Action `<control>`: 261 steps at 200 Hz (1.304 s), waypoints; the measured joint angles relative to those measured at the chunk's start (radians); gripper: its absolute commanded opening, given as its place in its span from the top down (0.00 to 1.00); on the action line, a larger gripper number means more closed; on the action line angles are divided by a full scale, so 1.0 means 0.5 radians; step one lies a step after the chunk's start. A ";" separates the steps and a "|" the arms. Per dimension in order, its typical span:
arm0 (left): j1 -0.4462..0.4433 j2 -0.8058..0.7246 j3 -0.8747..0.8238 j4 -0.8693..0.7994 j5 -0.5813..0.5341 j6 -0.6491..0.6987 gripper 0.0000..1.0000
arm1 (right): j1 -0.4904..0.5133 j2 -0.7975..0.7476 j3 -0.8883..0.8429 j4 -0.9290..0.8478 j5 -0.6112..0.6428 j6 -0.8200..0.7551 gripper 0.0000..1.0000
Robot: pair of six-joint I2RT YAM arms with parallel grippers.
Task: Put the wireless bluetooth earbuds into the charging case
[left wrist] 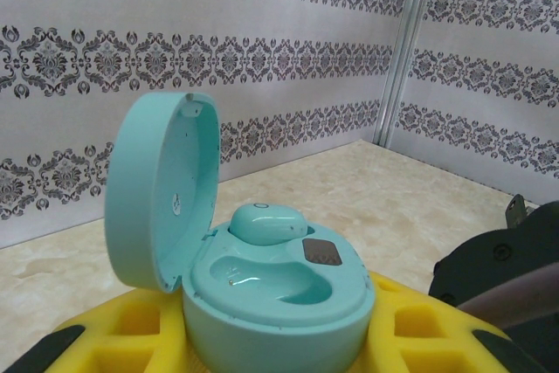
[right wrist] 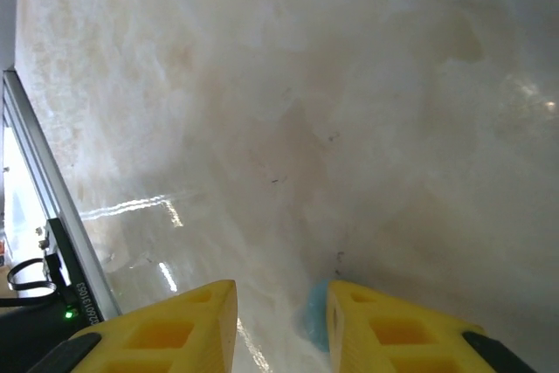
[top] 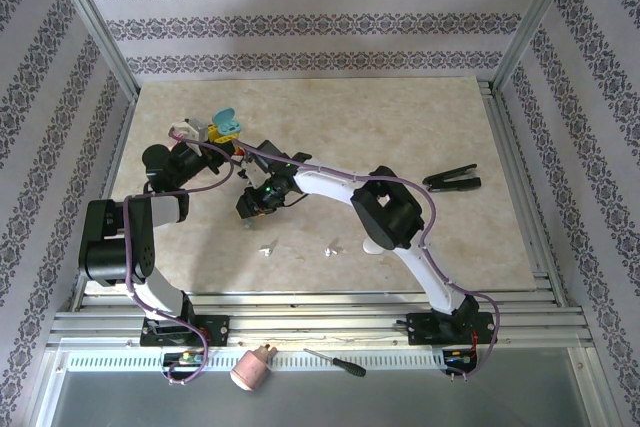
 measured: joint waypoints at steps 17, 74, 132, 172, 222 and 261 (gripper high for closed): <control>0.000 0.000 0.000 0.000 0.000 0.000 0.75 | 0.000 0.015 0.001 -0.035 0.030 -0.004 0.64; 0.000 0.000 0.000 0.000 0.000 0.000 0.75 | 0.002 0.015 0.001 -0.053 0.067 -0.018 0.65; 0.000 -0.002 0.000 0.000 0.000 0.000 0.75 | 0.029 0.015 0.001 -0.068 0.053 -0.047 0.67; 0.002 -0.007 -0.001 -0.001 -0.001 0.000 0.75 | 0.038 0.015 0.001 -0.080 0.027 -0.050 0.67; 0.002 -0.019 -0.004 -0.001 -0.001 0.000 0.75 | 0.056 0.015 0.001 -0.089 0.004 -0.072 0.68; 0.002 -0.021 -0.005 -0.001 -0.002 0.000 0.75 | 0.056 0.032 0.013 -0.128 -0.002 -0.095 0.69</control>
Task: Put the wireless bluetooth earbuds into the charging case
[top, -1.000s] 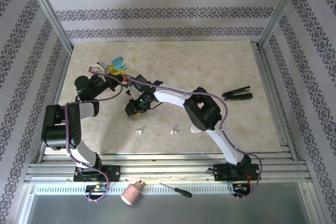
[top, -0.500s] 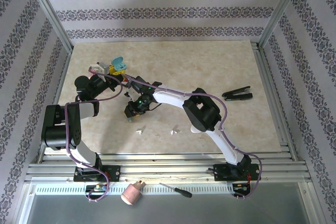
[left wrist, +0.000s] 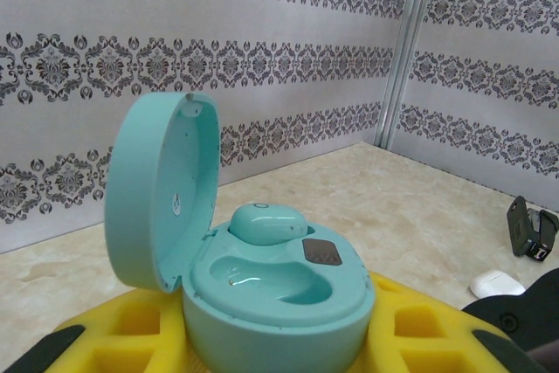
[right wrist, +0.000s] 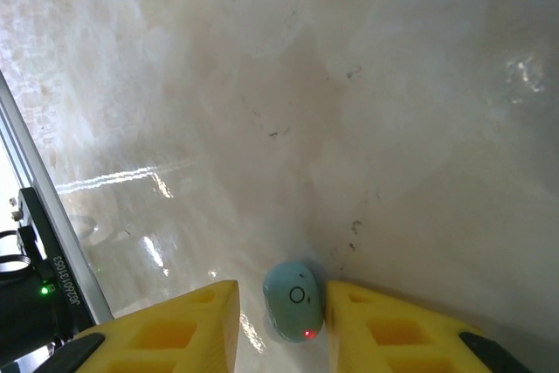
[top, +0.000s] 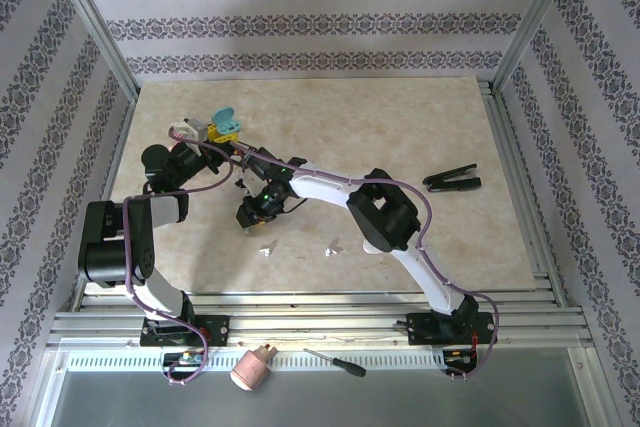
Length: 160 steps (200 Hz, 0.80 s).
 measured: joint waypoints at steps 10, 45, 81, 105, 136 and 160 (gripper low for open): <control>0.002 -0.004 -0.005 0.000 -0.005 0.000 0.75 | -0.001 0.010 0.021 -0.021 -0.001 -0.005 0.71; 0.017 -0.012 -0.008 0.000 -0.007 0.000 0.75 | -0.001 0.033 0.054 -0.058 0.009 -0.005 0.77; 0.022 -0.018 -0.011 0.001 -0.006 0.000 0.75 | 0.000 0.031 0.049 -0.046 0.012 -0.005 0.80; 0.022 -0.018 -0.011 0.001 -0.005 0.000 0.75 | -0.002 -0.030 -0.063 0.048 0.039 0.000 0.80; 0.022 -0.018 -0.012 0.001 -0.005 0.001 0.75 | -0.039 -0.203 -0.333 0.172 0.149 0.047 0.81; 0.020 -0.019 -0.012 0.002 -0.006 0.007 0.75 | -0.129 -0.348 -0.549 0.265 0.240 0.085 0.81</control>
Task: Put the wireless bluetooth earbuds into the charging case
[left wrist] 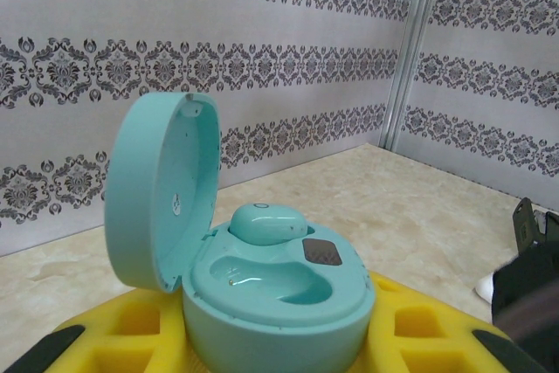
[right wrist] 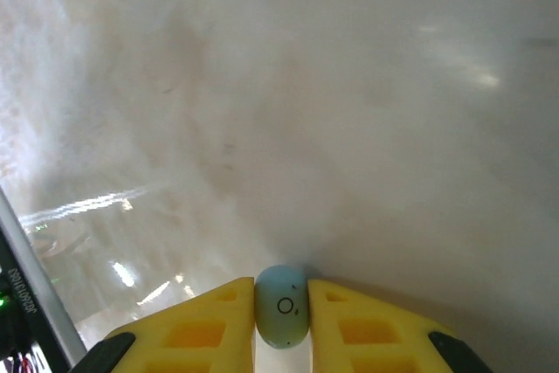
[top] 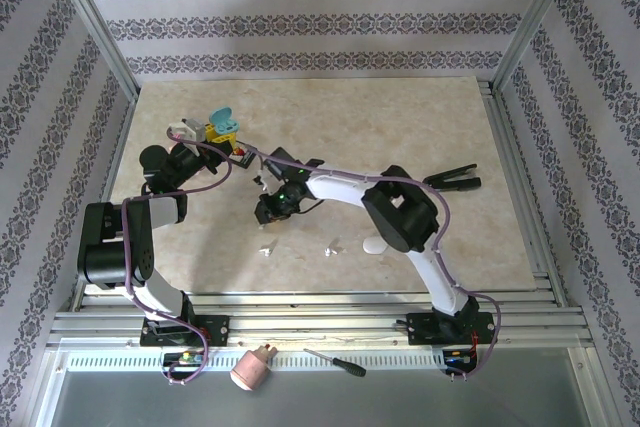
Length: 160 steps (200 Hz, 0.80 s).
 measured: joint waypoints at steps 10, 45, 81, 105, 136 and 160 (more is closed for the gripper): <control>-0.009 -0.002 -0.002 -0.001 -0.005 0.009 0.76 | -0.048 -0.060 -0.085 0.037 0.036 0.023 0.81; -0.094 -0.013 -0.032 -0.001 -0.078 0.098 0.76 | -0.227 -0.330 -0.426 0.183 0.181 0.088 0.81; -0.299 -0.014 -0.066 -0.001 -0.232 0.256 0.75 | -0.367 -0.626 -0.629 0.226 0.333 0.122 0.81; -0.443 -0.014 -0.087 -0.001 -0.331 0.375 0.75 | -0.401 -0.815 -0.645 0.211 0.426 0.103 0.80; -0.546 -0.009 -0.111 0.007 -0.420 0.484 0.75 | -0.399 -1.009 -0.594 0.150 0.511 0.032 0.80; -0.591 0.028 -0.122 0.044 -0.456 0.526 0.76 | -0.386 -1.062 -0.498 0.116 0.541 0.000 0.80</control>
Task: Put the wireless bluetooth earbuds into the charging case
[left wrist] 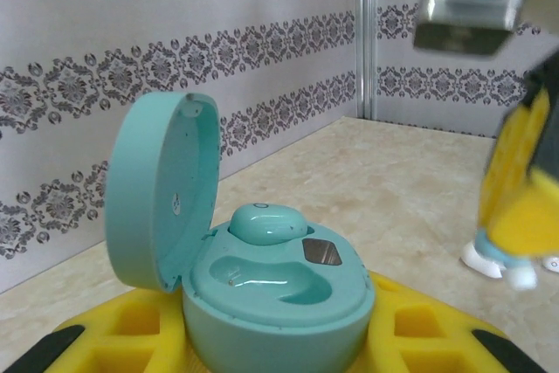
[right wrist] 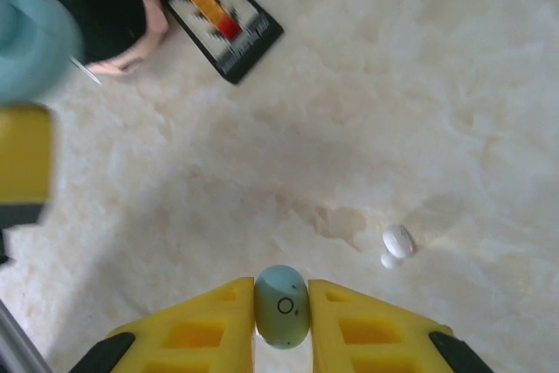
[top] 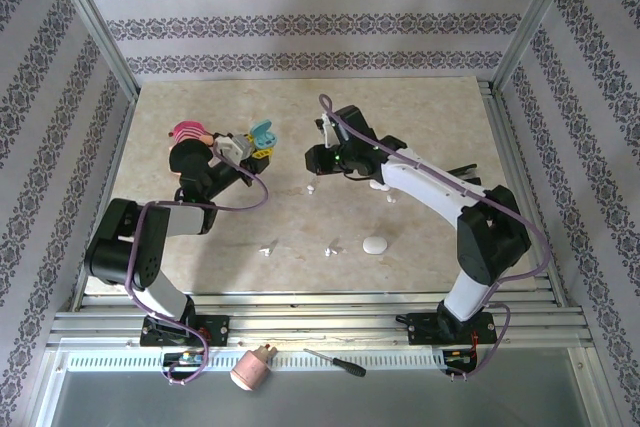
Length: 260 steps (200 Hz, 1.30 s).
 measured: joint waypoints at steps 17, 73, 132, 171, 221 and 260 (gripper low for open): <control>-0.039 0.037 0.000 0.014 -0.010 0.011 0.76 | 0.022 -0.005 0.082 -0.008 0.015 -0.028 0.81; -0.097 0.104 -0.002 0.063 -0.011 0.053 0.76 | 0.123 0.006 0.362 -0.050 0.036 -0.098 0.80; -0.103 0.108 -0.002 0.092 0.040 0.053 0.76 | 0.175 0.127 0.518 -0.055 0.036 -0.143 0.81; -0.104 0.108 -0.004 0.092 0.040 0.053 0.76 | 0.189 0.213 0.543 -0.070 0.035 -0.142 0.81; -0.119 0.108 -0.004 0.092 0.041 0.053 0.76 | 0.201 0.278 0.578 -0.063 0.027 -0.140 0.81; -0.130 0.108 -0.004 0.091 0.043 0.053 0.76 | 0.201 0.336 0.594 -0.063 -0.004 -0.134 0.82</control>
